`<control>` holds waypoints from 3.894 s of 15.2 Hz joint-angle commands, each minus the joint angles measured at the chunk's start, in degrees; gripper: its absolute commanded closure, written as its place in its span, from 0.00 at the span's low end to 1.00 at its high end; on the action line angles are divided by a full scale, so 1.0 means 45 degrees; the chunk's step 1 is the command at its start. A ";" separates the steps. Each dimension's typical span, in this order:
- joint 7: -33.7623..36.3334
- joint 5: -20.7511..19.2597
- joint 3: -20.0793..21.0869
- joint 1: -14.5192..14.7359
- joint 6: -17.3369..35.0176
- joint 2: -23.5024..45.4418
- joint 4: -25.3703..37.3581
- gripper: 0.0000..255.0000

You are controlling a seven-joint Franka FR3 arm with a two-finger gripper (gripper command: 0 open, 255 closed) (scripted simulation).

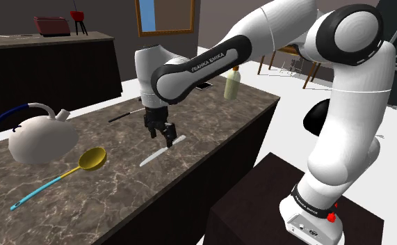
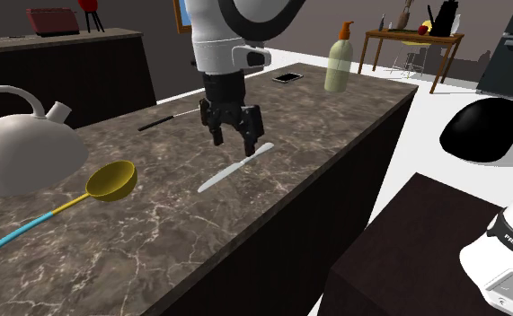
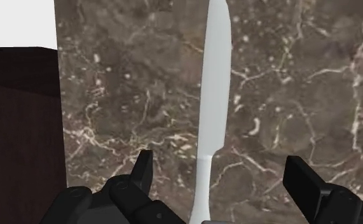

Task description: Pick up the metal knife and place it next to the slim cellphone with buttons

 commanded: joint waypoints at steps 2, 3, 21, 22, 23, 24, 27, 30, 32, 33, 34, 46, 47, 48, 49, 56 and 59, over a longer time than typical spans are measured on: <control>0.0218 -0.0195 -0.0103 0.0086 0.0464 0.0207 -0.0322 0.00; 0.0267 -0.0268 -0.0140 0.0114 0.0611 0.0285 -0.0413 0.00; 0.0336 -0.0384 -0.0203 0.0153 0.0843 0.0406 -0.0560 1.00; 0.0340 -0.0385 -0.0202 0.0158 0.0835 0.0408 -0.0550 1.00; 0.0346 -0.0388 -0.0202 0.0162 0.0841 0.0413 -0.0552 1.00; 0.0291 -0.0296 -0.0153 0.0121 0.0706 0.0309 -0.0492 1.00; 0.0133 -0.0035 -0.0020 0.0008 0.0289 0.0010 -0.0290 1.00; -0.0015 0.0211 0.0096 -0.0093 -0.0136 -0.0272 -0.0063 1.00; -0.0108 0.0364 0.0163 -0.0152 -0.0425 -0.0448 0.0104 1.00; -0.0153 0.0437 0.0194 -0.0180 -0.0572 -0.0533 0.0192 1.00; -0.0196 0.0508 0.0223 -0.0206 -0.0719 -0.0614 0.0283 1.00; -0.2972 0.1220 -0.0395 -0.2091 -0.1190 -0.1703 0.0044 1.00; -0.3272 0.1226 -0.0506 -0.2279 -0.1194 -0.1733 0.0033 1.00; -0.3564 0.1222 -0.0617 -0.2462 -0.1202 -0.1748 0.0038 1.00; -0.3850 0.1207 -0.0733 -0.2638 -0.1214 -0.1749 0.0057 1.00; -0.5667 0.0863 -0.1560 -0.3719 -0.1405 -0.1361 0.0615 1.00; -0.6359 0.0618 -0.1912 -0.4107 -0.1551 -0.1002 0.1083 1.00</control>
